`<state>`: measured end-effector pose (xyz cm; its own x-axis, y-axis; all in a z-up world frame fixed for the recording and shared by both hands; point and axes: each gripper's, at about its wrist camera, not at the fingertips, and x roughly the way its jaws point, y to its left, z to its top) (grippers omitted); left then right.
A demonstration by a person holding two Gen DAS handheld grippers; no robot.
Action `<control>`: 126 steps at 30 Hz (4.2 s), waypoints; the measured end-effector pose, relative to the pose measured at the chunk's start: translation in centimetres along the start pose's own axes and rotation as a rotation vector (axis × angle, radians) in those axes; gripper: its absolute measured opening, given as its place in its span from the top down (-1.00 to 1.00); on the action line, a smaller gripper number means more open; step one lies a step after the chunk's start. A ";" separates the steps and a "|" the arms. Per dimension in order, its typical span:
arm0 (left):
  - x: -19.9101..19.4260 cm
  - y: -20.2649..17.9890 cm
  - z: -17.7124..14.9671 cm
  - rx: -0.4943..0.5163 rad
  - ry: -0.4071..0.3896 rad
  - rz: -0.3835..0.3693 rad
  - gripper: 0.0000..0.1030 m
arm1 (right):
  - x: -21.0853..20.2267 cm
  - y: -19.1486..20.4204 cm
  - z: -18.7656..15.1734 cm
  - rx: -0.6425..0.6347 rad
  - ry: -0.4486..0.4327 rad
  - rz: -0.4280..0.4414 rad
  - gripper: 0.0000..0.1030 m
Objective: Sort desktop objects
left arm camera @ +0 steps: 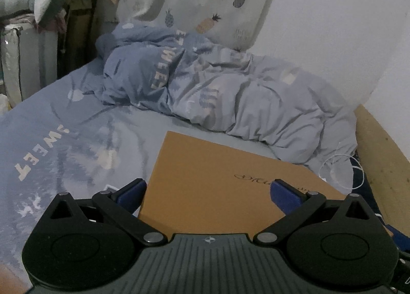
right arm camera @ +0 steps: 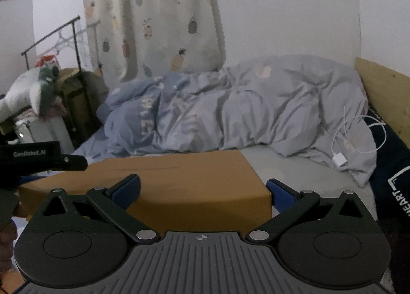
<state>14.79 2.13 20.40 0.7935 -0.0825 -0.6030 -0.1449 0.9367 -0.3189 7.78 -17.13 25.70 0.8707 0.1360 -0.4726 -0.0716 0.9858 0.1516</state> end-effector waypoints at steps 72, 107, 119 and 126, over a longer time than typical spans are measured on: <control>4.9 2.6 -20.0 0.038 0.295 -0.092 -0.78 | 4.9 1.1 -24.6 0.088 0.228 0.230 -1.00; 2.0 -3.0 -18.1 0.176 0.062 -0.335 -1.00 | -1.1 -11.5 -18.2 0.181 0.091 0.341 -1.00; 6.4 -5.9 -18.2 0.146 0.163 -0.178 -1.00 | 5.3 -24.3 -16.7 0.202 0.234 0.280 -1.00; 8.8 -8.3 -18.0 0.142 0.176 -0.089 -1.00 | 12.2 -28.5 -18.7 0.230 0.378 0.230 -1.00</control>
<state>12.35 -12.47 4.52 0.6824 -0.2135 -0.6991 0.0153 0.9603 -0.2784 11.38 -41.70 -0.61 0.6045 0.4150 -0.6800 -0.0947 0.8850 0.4559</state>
